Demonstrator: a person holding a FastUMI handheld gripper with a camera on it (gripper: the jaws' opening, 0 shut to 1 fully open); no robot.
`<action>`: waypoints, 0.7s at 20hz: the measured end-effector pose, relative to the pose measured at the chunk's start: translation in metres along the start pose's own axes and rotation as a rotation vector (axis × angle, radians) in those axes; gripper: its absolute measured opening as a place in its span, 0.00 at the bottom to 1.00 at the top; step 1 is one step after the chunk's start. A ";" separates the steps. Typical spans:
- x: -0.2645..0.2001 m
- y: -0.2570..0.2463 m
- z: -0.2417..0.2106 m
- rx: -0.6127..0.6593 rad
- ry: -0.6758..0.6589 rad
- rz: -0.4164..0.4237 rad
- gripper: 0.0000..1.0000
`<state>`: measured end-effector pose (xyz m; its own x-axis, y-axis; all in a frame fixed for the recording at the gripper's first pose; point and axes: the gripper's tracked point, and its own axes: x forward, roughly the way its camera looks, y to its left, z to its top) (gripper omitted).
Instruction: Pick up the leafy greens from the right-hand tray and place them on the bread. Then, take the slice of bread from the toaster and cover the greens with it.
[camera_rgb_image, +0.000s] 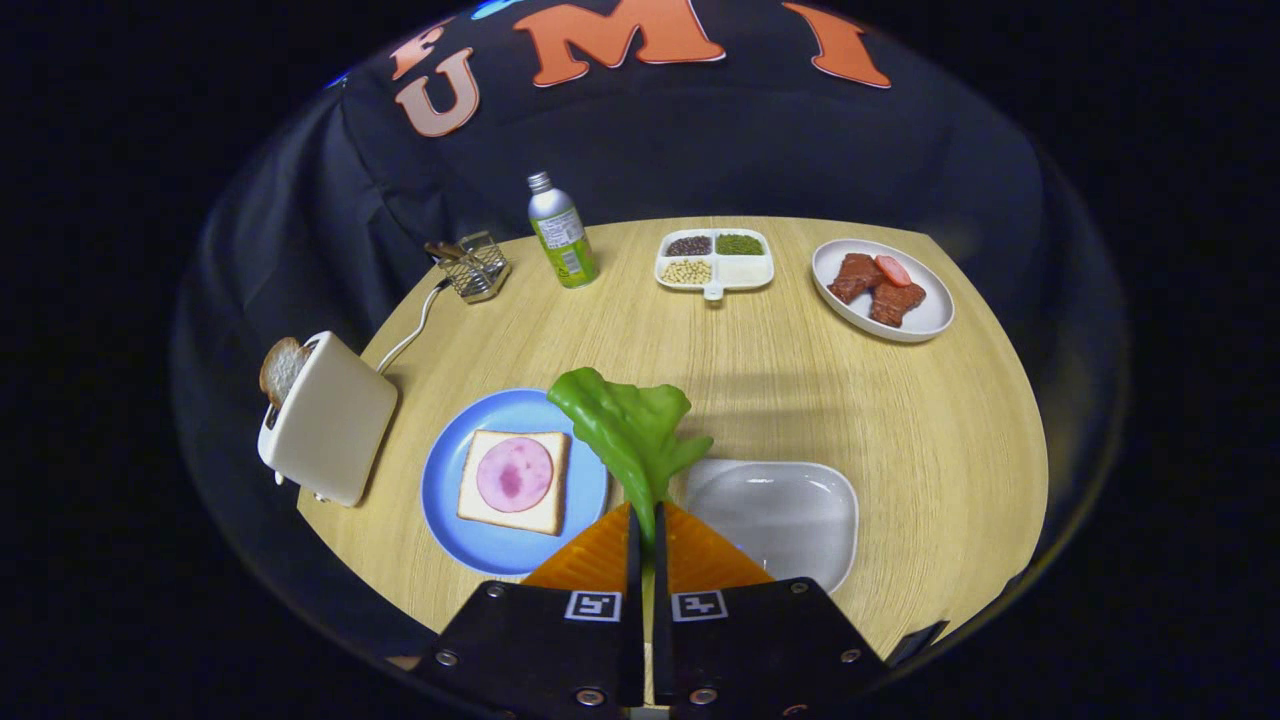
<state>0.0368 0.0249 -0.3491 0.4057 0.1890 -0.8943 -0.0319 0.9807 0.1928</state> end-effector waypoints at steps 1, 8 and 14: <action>0.001 0.009 0.003 -0.012 -0.002 0.007 0.04; 0.028 0.048 0.006 -0.043 0.030 0.022 0.04; 0.051 0.070 0.004 -0.035 0.074 0.029 0.04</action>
<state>0.0586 0.1028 -0.3799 0.3357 0.2194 -0.9161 -0.0748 0.9756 0.2062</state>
